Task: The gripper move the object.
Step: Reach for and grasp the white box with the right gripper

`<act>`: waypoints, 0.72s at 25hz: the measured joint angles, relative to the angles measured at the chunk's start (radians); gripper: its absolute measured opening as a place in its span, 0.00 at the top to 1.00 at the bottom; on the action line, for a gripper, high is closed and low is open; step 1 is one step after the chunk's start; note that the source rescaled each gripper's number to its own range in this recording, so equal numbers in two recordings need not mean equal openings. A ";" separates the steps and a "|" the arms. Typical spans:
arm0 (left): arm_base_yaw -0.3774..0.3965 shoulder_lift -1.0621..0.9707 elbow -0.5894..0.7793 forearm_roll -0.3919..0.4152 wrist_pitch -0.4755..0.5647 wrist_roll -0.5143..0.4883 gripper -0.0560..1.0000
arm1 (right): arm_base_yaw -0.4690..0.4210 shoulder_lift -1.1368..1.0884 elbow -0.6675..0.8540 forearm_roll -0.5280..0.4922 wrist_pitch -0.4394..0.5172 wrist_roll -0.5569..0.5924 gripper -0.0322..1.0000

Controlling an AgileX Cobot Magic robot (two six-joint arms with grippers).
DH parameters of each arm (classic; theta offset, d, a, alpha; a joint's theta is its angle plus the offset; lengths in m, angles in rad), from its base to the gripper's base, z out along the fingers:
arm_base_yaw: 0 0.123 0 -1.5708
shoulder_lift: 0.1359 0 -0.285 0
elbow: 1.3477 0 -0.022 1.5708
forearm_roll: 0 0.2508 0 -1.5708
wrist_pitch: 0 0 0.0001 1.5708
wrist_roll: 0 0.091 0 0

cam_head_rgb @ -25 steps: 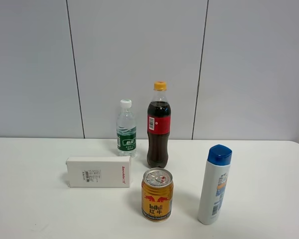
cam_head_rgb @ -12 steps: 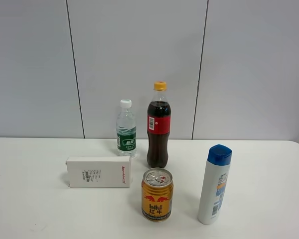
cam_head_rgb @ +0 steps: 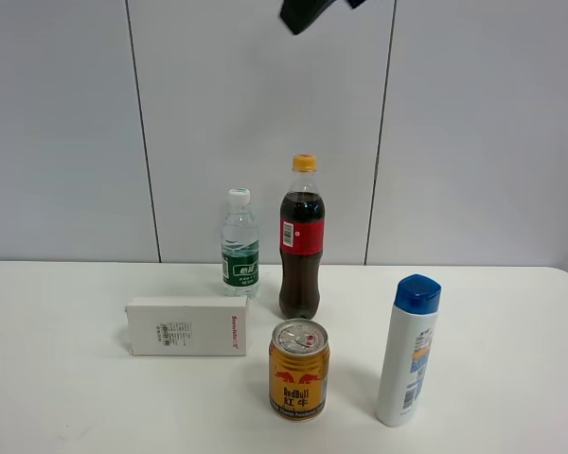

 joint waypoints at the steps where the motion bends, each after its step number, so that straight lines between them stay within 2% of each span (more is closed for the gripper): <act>1: 0.000 0.000 0.000 0.000 0.000 0.000 0.00 | 0.019 0.058 -0.055 0.000 0.029 -0.004 0.00; 4: 0.000 0.000 0.000 0.000 0.000 0.000 0.00 | 0.067 0.214 -0.232 0.004 0.105 -0.015 0.00; 7: 0.000 0.000 0.000 0.000 0.000 0.000 0.00 | 0.101 0.335 -0.348 0.032 0.131 -0.025 0.00; 11: 0.000 0.000 0.000 0.000 0.000 0.000 0.00 | 0.124 0.445 -0.399 0.062 0.160 -0.029 0.00; 16: 0.000 0.000 0.000 0.000 0.000 0.000 0.00 | 0.127 0.524 -0.401 0.052 0.264 -0.027 0.00; 18: 0.000 0.000 0.000 0.000 -0.001 0.000 0.00 | 0.128 0.537 -0.402 0.052 0.269 -0.021 0.00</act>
